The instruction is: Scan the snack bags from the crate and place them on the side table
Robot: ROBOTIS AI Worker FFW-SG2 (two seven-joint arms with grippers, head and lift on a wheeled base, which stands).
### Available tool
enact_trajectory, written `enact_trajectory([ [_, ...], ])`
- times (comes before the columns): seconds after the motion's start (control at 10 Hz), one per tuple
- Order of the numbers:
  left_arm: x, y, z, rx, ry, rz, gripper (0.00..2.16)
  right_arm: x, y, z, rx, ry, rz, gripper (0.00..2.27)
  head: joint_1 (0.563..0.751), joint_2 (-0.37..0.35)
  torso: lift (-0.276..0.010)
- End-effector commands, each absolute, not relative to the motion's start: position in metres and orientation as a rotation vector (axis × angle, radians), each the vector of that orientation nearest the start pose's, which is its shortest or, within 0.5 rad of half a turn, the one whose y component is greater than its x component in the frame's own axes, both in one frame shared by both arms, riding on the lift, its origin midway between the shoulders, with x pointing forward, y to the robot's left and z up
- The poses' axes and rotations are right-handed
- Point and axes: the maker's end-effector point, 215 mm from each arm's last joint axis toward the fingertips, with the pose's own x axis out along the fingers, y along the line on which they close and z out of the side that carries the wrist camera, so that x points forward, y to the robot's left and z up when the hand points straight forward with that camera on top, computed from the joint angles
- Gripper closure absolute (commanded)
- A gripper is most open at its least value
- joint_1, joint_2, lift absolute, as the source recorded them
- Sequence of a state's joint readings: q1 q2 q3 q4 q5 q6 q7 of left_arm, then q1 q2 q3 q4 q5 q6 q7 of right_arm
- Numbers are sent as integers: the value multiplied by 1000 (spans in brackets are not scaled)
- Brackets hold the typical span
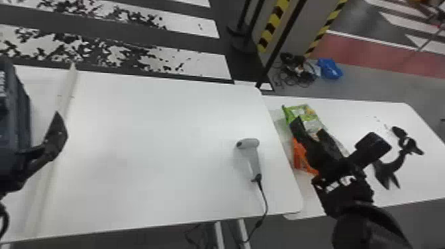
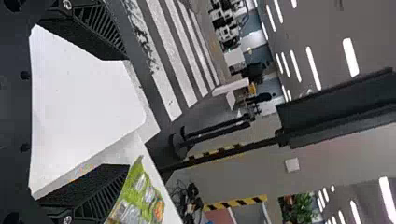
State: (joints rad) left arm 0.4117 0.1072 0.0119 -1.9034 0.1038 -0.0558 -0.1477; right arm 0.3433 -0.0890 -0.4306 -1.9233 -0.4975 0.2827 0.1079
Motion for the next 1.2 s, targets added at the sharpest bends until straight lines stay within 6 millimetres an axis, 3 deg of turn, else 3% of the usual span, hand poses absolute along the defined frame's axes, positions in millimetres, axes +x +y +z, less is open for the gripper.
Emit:
enact_trajectory([
  [0.0,465,215,-359,-10,26,-164,73,466,-373,-350,228,87,-126,63,695,-276,-50],
  [0.2,464,212,-360,-19,27,-157,76,463,-294,-335,85,6,-52,63,695,-177,-50],
  [0.4,464,210,-362,-24,31,-141,76,445,-222,-329,21,-82,14,63,695,-106,-50],
  [0.6,463,203,-364,-28,35,-150,76,427,-171,-335,8,-117,53,63,695,-15,-50],
  [0.8,461,201,-374,-34,55,-149,76,418,-142,-349,-11,-92,84,63,695,33,-50],
  [1.1,454,200,-377,11,57,-137,76,417,-142,-370,-44,-33,73,63,695,80,-50],
])
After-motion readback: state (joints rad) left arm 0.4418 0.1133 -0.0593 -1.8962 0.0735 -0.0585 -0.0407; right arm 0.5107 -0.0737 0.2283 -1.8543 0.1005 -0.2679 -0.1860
